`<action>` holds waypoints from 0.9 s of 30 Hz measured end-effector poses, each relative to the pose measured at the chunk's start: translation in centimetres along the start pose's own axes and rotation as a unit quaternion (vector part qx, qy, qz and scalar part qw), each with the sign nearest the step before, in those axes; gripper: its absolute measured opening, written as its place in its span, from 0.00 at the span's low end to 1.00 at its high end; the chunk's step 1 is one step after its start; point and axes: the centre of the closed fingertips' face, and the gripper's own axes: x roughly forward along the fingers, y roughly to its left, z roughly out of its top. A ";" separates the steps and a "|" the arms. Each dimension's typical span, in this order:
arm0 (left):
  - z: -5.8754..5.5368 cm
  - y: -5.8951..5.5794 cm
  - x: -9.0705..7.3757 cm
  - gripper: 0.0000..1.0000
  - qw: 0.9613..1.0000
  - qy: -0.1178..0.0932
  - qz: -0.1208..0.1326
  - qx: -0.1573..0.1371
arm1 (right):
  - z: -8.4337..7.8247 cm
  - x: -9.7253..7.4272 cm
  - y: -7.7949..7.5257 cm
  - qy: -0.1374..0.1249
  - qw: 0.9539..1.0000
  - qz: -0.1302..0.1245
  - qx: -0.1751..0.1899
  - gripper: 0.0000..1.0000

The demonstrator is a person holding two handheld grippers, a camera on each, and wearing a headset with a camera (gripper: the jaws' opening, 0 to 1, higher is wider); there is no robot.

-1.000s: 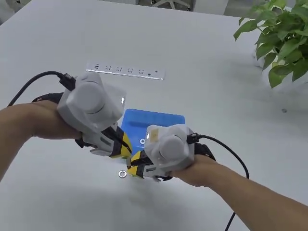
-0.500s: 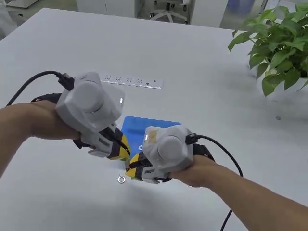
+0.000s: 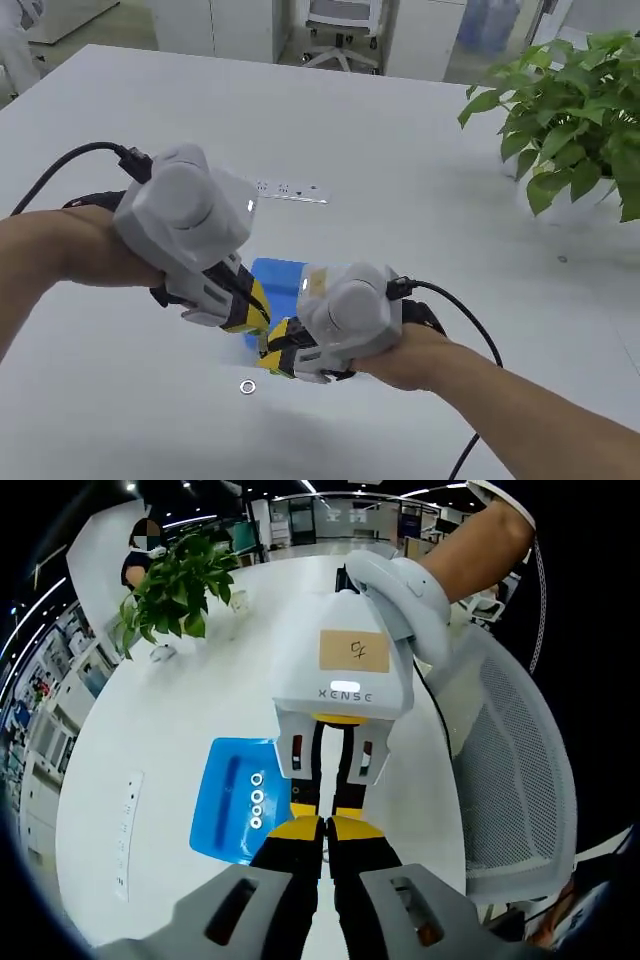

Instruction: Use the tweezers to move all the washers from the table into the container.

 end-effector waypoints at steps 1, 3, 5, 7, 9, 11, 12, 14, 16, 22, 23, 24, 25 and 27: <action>0.1 0.0 -0.1 0.05 1.000 -0.001 0.001 0.001 | 0.2 -0.2 -0.2 0.000 1.000 -0.003 -0.003 0.10; 0.5 0.2 -0.4 0.05 1.000 -0.002 0.003 0.005 | 0.4 -0.5 -0.4 0.001 1.000 -0.006 -0.006 0.10; 0.9 0.4 -0.7 0.05 1.000 -0.004 0.007 0.009 | 0.7 -0.9 -0.7 -0.001 1.000 -0.011 -0.008 0.10; 1.3 0.7 -1.0 0.05 1.000 -0.005 0.010 0.013 | 1.0 -1.1 -1.1 -0.002 1.000 -0.014 -0.011 0.10; 1.6 0.9 -1.2 0.05 1.000 -0.006 0.011 0.017 | 1.2 -1.4 -1.4 -0.001 1.000 -0.017 -0.013 0.10; 1.8 1.2 -1.4 0.05 1.000 -0.007 0.013 0.020 | 1.3 -1.6 -1.7 -0.001 1.000 -0.019 -0.015 0.10; 1.9 1.4 -1.5 0.05 1.000 -0.007 0.014 0.022 | 1.5 -1.7 -2.0 -0.002 1.000 -0.021 -0.017 0.10; 2.1 1.7 -1.7 0.05 1.000 -0.007 0.016 0.024 | 1.6 -1.9 -2.4 -0.001 1.000 -0.023 -0.019 0.10; 2.2 2.1 -1.8 0.05 0.999 -0.007 0.018 0.027 | 1.7 -2.1 -2.8 -0.001 0.999 -0.025 -0.020 0.10; 2.4 3.2 -1.8 0.05 0.999 -0.009 0.025 0.031 | 1.7 -2.2 -4.0 -0.003 0.999 -0.031 -0.020 0.10; 2.4 3.3 -1.8 0.05 0.999 -0.010 0.026 0.032 | 1.6 -2.2 -4.2 -0.003 0.999 -0.031 -0.020 0.10; 2.4 3.5 -1.7 0.05 0.999 -0.009 0.026 0.032 | 1.5 -2.2 -4.4 -0.003 0.999 -0.032 -0.020 0.10; 2.4 3.6 -1.6 0.05 0.999 -0.009 0.027 0.033 | 1.4 -2.1 -4.6 -0.003 0.999 -0.033 -0.020 0.10; 2.4 4.0 -1.5 0.05 0.999 -0.009 0.028 0.033 | 1.4 -2.0 -4.9 -0.004 0.999 -0.033 -0.019 0.10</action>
